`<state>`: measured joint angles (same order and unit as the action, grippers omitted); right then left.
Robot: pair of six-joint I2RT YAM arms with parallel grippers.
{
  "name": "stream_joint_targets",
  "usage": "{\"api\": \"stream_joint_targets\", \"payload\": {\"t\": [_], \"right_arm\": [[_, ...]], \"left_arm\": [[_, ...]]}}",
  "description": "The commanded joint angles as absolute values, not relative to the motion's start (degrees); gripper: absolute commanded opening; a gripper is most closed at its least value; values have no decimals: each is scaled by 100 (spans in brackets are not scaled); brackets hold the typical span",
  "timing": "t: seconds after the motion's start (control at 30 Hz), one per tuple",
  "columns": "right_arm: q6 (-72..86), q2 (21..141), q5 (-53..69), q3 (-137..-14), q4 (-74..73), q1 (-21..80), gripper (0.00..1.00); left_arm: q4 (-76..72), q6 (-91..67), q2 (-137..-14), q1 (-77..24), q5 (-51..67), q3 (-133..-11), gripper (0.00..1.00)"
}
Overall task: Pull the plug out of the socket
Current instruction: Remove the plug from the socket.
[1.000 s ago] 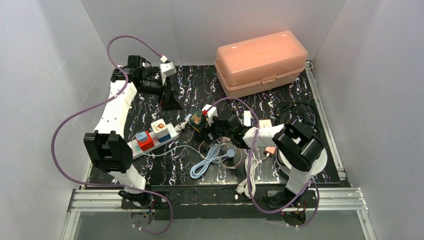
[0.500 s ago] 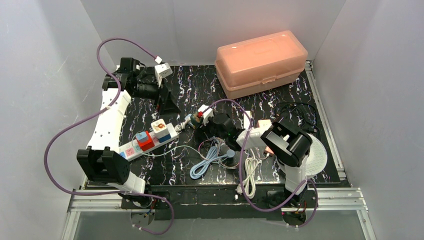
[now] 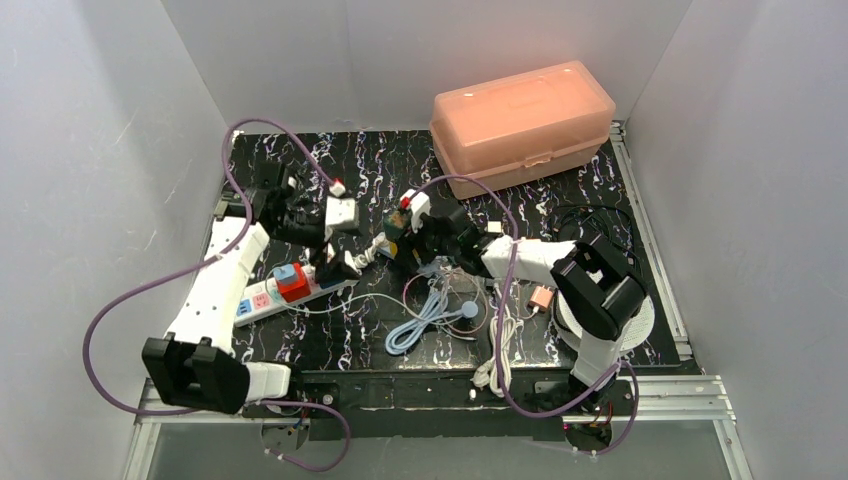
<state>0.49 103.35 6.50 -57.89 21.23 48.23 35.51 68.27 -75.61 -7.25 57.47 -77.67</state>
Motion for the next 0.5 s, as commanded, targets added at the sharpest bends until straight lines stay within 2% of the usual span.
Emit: {"api": "stream_joint_targets", "payload": {"t": [0.0,0.27,0.47], "right_arm": [[715,9716,1660,-6670,1804,4546,1],[1004,9362,1743,-6709,1690,4544,1],[1168,9226,1468,-6898,1240,4675,1]], "left_arm": [[3965,8163,-7107,-1062,5765,-7115,98],[2513,8011,-6697,-1767,4995,-5789,98],[174,7398,-6824,-2187,4089,-4716,98]]}}
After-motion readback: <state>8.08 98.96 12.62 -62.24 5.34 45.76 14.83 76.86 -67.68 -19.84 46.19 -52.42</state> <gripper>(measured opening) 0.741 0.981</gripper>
